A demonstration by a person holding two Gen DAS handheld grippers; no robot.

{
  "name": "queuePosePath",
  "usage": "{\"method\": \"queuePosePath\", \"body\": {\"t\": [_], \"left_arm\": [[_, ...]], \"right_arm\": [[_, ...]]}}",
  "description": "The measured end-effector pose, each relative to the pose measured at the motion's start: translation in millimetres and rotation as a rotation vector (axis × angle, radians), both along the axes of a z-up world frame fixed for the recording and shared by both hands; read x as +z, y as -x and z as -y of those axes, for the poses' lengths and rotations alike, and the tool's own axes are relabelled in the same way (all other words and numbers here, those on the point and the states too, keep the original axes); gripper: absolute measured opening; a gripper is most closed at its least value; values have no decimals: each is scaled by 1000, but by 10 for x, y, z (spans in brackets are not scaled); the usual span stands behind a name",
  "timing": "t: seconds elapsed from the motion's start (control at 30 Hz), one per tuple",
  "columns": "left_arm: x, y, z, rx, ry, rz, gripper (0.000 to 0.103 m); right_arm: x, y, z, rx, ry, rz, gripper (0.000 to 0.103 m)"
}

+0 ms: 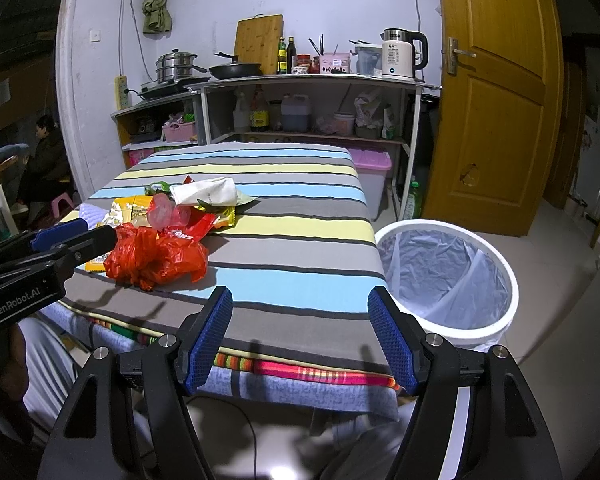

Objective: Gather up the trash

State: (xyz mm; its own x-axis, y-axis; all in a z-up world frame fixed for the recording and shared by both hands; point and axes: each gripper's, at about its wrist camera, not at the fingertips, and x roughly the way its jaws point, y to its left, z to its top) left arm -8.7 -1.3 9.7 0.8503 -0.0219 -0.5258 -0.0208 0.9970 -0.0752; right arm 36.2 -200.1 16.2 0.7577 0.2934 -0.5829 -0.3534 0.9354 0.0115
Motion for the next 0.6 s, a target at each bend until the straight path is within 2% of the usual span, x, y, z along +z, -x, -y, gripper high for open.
{"method": "queuePosePath", "body": {"t": [0.6], "left_arm": [[-11, 13, -19, -2, 24, 8, 55]], "right_arm": [[-14, 11, -1, 4, 1, -1, 71]]}}
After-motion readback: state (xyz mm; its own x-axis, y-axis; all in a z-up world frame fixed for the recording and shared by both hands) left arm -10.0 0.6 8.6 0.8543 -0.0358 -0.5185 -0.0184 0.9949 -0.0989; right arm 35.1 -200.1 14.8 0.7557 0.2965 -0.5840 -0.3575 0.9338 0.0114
